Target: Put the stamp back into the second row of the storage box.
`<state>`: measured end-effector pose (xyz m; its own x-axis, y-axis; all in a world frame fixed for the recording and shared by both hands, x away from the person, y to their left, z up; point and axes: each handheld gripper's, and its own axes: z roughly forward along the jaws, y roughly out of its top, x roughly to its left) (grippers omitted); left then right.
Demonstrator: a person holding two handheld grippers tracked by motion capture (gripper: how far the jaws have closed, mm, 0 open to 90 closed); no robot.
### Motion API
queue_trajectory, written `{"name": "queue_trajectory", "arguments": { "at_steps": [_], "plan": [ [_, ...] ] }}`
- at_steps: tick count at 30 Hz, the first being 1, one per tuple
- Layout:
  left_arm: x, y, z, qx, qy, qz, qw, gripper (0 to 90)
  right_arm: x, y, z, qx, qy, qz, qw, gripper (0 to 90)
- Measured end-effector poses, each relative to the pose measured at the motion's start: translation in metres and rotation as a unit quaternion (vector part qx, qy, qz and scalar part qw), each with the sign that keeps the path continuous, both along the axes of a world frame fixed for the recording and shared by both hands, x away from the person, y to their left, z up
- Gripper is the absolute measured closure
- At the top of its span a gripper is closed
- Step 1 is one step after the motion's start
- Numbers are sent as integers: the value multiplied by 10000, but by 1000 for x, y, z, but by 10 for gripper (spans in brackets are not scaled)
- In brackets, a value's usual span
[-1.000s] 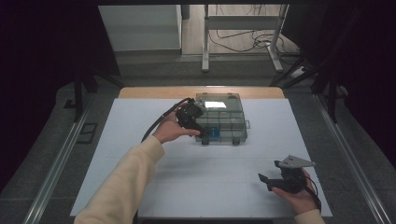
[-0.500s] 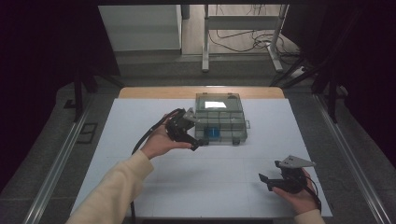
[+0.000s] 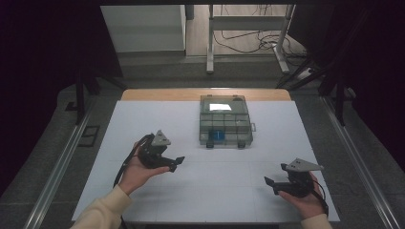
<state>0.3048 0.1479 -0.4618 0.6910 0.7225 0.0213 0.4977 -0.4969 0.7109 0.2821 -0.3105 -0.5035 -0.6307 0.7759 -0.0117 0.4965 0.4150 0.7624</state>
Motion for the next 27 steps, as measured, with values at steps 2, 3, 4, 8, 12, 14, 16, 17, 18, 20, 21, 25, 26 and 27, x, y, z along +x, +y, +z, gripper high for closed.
{"name": "queue_trajectory", "arguments": {
  "at_steps": [2, 3, 4, 8, 12, 14, 16, 17, 18, 20, 21, 25, 26, 27],
  "plan": [
    [-10, 10, -5, -94, -53, 148, 9998, 150, 0, -1, 1, 22, -30, 1, 10000, 162],
    [-13, 13, -7, -112, -67, 190, 9997, 150, 0, -1, 1, 22, -30, 1, 10000, 162],
    [-18, 17, -9, -120, -110, 253, 9995, 148, 0, -1, 1, 25, -36, -2, 10000, 162],
    [-37, 31, -20, -107, -258, 511, 9983, 146, 0, -3, 2, 34, -75, -11, 10000, 161],
    [-52, 49, -34, -283, -83, 723, 9969, 144, -1, -3, 4, 65, -123, -21, 9999, 161],
    [-54, 52, -36, -302, -56, 763, 9966, 144, -1, -3, 4, 45, -133, -20, 9999, 161],
    [-56, 57, -40, -276, -22, 845, 9960, 144, -1, -3, 4, 40, -153, 6, 9999, 162],
    [-55, 60, -41, -328, -9, 908, 9953, 144, -1, -3, 4, 33, -160, 10, 9999, 162],
    [-55, 60, -41, -328, -9, 908, 9953, 144, -1, -3, 4, 33, -160, 10, 9999, 162],
    [-54, 59, -41, -334, -32, 910, 9953, 144, -1, -2, 4, 27, -164, 11, 9999, 162],
    [-54, 59, -41, -326, -41, 893, 9955, 144, -1, -2, 4, 19, -166, 13, 9999, 162],
    [-54, 59, -42, -313, -63, 902, 9954, 140, -2, -3, 3, 4, -181, -1, 9998, 162],
    [-53, 59, -42, -325, -68, 912, 9953, 140, -2, -3, 3, 5, -188, 1, 9998, 162],
    [-53, 59, -42, -325, -68, 912, 9953, 140, -2, -3, 3, 5, -188, 1, 9998, 162]
  ]
}}
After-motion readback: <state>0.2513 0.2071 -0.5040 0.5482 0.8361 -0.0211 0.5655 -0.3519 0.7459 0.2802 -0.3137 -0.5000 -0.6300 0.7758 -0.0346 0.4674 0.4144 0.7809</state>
